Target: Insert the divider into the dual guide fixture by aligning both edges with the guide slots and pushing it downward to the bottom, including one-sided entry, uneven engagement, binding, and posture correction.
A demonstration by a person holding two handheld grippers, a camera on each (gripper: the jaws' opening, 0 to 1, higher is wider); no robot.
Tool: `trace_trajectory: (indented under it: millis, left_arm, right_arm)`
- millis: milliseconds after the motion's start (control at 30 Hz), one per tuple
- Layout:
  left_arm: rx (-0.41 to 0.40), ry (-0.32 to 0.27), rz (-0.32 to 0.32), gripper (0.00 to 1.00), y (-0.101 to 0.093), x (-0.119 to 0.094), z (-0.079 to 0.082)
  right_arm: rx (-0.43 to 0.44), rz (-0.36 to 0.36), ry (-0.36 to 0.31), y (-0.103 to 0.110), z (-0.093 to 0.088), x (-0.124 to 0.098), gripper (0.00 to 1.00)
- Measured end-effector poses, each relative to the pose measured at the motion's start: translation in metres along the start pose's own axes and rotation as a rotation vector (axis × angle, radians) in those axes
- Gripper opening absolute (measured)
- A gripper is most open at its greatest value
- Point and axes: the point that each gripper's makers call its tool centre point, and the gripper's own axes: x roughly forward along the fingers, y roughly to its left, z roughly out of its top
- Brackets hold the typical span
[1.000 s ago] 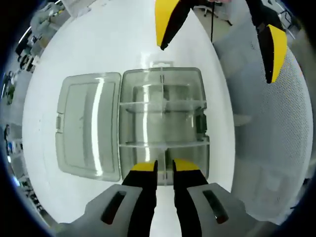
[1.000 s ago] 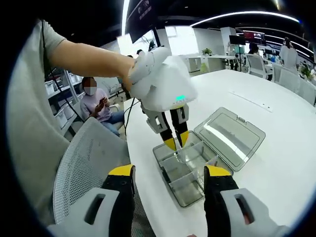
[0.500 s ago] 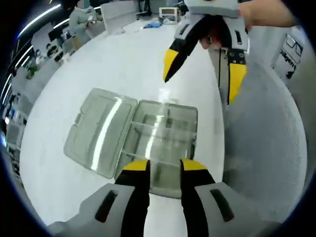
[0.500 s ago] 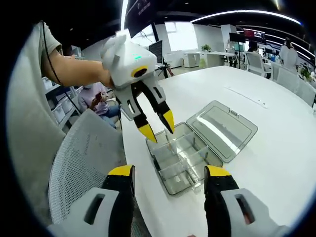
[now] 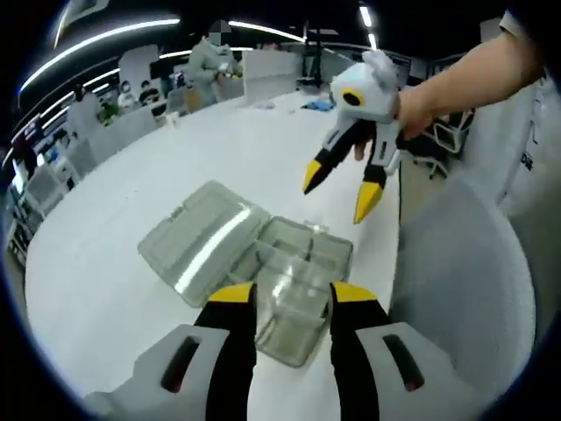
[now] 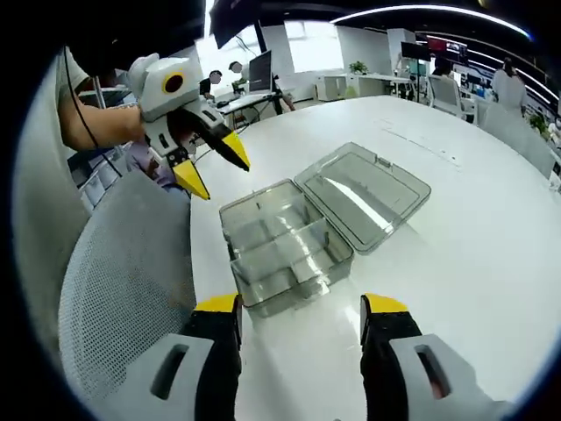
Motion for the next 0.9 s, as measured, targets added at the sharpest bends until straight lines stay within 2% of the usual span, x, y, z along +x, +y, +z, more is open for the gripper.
trace_trajectory:
  millis: [100,267,400,900]
  left_arm:
    - [-0.037,-0.055,0.008,0.33,-0.001,-0.004,0.007]
    - [-0.033,-0.073,0.015,0.34,-0.003,-0.006,0.008]
    - [-0.052,-0.092,0.007,0.36,-0.006,-0.006,0.009]
    - [-0.092,-0.093,0.018,0.35,-0.011,-0.008,-0.001]
  right_arm:
    - [-0.011,-0.012,0.053,-0.013,-0.013,0.004,0.5]
    - [-0.041,-0.017,0.096,-0.024,-0.021,0.008,0.48]
    - [-0.104,-0.012,0.173,-0.031,-0.034,0.012,0.47]
    - [-0.25,0.03,0.259,-0.042,-0.04,0.026,0.4]
